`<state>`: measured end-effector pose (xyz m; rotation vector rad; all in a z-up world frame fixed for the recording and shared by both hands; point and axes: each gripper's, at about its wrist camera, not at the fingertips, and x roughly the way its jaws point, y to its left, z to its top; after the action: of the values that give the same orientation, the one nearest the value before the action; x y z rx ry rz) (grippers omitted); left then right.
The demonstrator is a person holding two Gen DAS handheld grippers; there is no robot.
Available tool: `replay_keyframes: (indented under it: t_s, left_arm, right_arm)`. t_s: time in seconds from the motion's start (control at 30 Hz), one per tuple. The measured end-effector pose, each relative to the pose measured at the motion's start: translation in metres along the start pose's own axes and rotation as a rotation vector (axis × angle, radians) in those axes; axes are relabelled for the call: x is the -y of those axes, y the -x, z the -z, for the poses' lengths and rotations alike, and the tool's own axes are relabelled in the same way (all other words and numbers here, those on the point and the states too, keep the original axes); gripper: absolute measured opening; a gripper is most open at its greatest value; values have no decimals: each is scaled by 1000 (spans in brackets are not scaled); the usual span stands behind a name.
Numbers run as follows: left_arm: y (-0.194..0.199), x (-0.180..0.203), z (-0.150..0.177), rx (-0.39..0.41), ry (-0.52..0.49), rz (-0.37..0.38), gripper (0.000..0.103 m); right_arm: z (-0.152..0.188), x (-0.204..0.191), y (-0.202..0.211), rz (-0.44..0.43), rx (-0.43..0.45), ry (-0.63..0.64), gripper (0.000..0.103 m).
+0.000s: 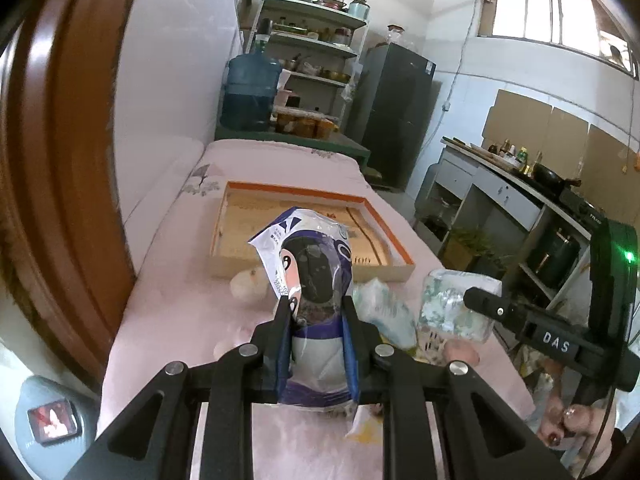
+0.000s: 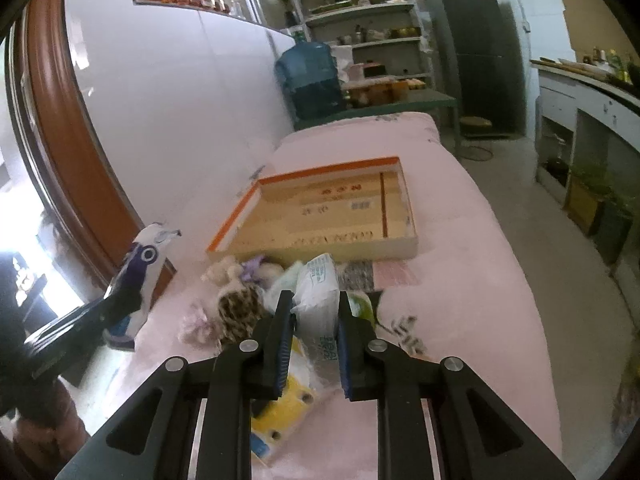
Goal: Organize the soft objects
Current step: 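Carry both packs over the tray box and open both grippers to drop them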
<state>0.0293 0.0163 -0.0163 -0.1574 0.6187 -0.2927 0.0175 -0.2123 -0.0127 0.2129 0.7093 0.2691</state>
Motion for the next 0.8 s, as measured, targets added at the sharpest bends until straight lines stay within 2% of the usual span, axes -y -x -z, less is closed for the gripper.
replay_keyframes:
  t_s: [0.23,0.43,0.8]
  left_arm:
    - [-14,-1,-41,22,-18,6,23]
    - [-44,-2,-77,0,-45,-11,23]
    - [-123,-18,-129,-53,-24,-73,23]
  right_arm:
    - [-32,3,0,-40,45,20,19]
    - [-67,7,-12,-64,69,43,19]
    - [-135,18,-77,-115,67,13,19]
